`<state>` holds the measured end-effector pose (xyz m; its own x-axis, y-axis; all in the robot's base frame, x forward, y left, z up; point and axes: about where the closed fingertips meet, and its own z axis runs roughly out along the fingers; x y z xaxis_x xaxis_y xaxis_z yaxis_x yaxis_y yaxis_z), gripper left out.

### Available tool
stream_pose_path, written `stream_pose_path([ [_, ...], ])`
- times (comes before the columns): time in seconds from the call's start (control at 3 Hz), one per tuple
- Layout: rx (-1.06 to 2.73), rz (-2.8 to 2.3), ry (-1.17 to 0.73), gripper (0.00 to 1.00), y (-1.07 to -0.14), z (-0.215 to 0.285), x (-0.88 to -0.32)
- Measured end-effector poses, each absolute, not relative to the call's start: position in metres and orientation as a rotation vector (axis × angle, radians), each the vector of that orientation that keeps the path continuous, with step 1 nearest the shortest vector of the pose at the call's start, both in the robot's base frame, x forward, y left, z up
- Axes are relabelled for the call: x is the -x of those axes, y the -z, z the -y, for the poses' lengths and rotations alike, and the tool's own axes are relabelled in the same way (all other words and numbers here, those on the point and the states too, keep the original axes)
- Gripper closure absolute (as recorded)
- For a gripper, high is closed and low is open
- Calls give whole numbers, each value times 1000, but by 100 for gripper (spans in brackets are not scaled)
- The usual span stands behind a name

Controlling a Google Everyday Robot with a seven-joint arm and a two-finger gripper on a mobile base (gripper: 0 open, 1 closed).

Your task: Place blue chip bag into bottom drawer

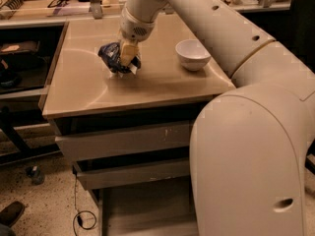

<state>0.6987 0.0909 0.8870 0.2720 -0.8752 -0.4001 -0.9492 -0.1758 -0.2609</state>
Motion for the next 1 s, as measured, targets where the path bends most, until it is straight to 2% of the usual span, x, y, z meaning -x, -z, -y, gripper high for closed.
stream_pose_path([
  [0.33, 2094, -1648, -213, 100, -890, -89, -690],
  [1.0, 2063, -1727, -176, 100, -910, -73, -620],
])
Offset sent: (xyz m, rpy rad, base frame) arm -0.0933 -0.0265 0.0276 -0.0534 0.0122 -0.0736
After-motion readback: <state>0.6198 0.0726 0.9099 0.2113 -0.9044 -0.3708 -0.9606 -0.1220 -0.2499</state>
